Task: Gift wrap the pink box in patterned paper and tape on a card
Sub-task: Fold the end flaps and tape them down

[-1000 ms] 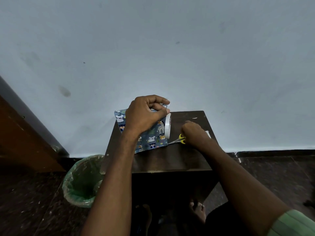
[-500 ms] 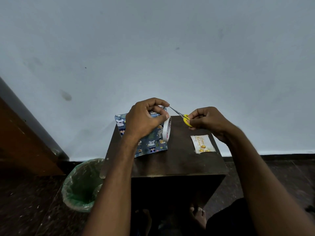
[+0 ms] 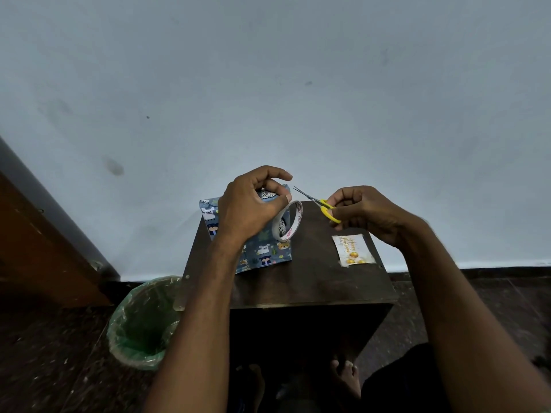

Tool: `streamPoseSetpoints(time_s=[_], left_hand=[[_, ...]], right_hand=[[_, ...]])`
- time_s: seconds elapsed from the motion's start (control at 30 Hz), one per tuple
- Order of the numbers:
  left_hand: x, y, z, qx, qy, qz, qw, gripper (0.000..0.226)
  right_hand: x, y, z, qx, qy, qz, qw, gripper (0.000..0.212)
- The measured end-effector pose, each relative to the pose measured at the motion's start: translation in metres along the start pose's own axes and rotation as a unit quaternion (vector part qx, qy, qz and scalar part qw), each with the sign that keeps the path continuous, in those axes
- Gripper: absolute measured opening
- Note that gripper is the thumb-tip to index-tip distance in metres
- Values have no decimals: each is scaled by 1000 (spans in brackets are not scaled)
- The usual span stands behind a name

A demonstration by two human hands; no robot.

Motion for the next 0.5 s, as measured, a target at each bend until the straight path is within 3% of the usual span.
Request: streamPoseSetpoints(time_s=[0.2,0.33,0.5], left_hand=[[-1,0,-1,2,3,3,1000,26],[-1,-1,-2,-3,7,7,1000,27],[-1,-2,-2,-6,10,8,1000,27]], right_hand=[[3,8,4,-6,-19,2,1000,32],[7,13,7,-18,-42,-14,999,19],[7,15,9,-27,-57,-32,997,18]])
Point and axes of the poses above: each hand's wrist, its own x-axis towards the middle knuckle, its own y-axis out of the palm, z = x × y, the point moved 4 cm from there along x, towards the middle knuckle, and after that the axes turned 1 degree about -z, right-handed, at the moved point
